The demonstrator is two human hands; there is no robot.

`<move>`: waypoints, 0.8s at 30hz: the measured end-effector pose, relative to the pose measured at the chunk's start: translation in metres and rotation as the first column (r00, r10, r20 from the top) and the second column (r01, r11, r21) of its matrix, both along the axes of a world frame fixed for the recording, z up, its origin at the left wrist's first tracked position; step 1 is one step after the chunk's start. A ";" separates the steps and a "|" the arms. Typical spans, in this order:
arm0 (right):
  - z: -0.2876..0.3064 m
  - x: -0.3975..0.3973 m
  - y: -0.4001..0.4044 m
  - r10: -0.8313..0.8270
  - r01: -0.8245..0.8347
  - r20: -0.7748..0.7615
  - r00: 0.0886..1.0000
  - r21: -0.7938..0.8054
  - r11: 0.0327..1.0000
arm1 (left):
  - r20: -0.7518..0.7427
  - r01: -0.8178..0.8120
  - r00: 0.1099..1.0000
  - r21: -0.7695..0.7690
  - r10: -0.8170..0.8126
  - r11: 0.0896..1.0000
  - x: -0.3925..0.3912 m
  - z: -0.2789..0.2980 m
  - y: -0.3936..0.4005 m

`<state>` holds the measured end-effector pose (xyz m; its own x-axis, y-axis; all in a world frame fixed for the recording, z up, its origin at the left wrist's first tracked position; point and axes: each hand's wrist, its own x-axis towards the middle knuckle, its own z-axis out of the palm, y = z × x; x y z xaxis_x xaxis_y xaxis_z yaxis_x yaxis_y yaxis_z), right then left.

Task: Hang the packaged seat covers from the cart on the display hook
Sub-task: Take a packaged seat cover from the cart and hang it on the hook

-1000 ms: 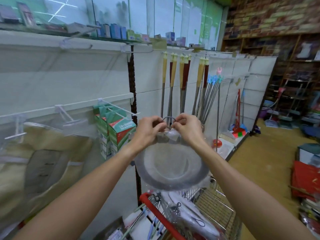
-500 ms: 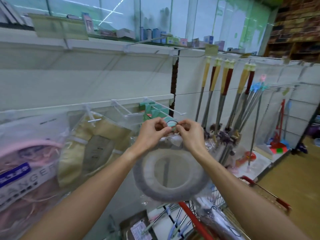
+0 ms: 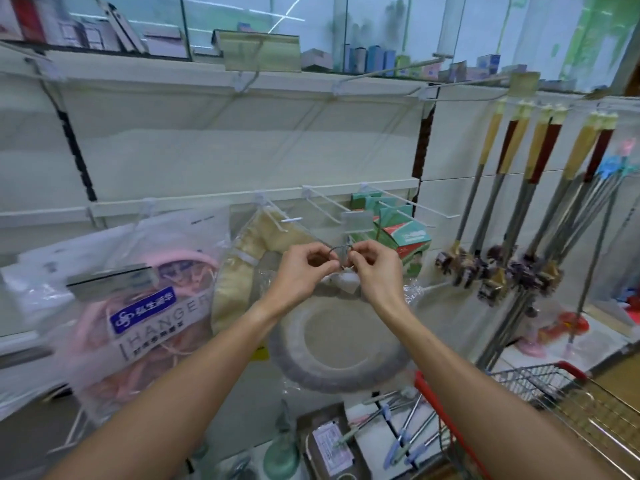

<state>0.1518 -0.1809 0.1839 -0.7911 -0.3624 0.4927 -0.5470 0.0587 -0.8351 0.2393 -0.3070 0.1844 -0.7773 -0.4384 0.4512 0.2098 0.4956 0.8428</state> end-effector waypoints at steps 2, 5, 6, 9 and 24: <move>-0.005 0.008 -0.011 0.026 -0.026 0.022 0.999 0.003 1.000 | 0.010 0.000 1.000 0.031 -0.001 1.000 0.012 -0.002 -0.009; -0.009 0.020 -0.028 0.066 -0.066 0.048 0.997 -0.006 0.998 | 0.014 0.005 1.000 0.100 -0.006 0.995 0.027 -0.005 -0.022; -0.010 0.022 -0.031 0.071 -0.070 0.047 0.996 -0.009 0.997 | 0.013 -0.001 1.000 0.112 -0.001 0.994 0.031 -0.005 -0.024; -0.009 0.027 -0.043 0.096 -0.096 0.042 0.994 -0.012 0.995 | -0.006 -0.030 1.000 0.136 0.031 0.990 0.040 -0.003 -0.033; -0.004 0.011 -0.091 0.131 -0.129 0.049 0.990 -0.055 0.990 | -0.016 -0.312 0.948 0.173 0.319 0.934 0.027 0.004 -0.054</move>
<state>0.1627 -0.2722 0.1796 -0.7639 -0.4391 0.4729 -0.5030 -0.0540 -0.8626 0.2664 -0.3614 0.1883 -0.5680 -0.7293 0.3815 0.1037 0.3963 0.9122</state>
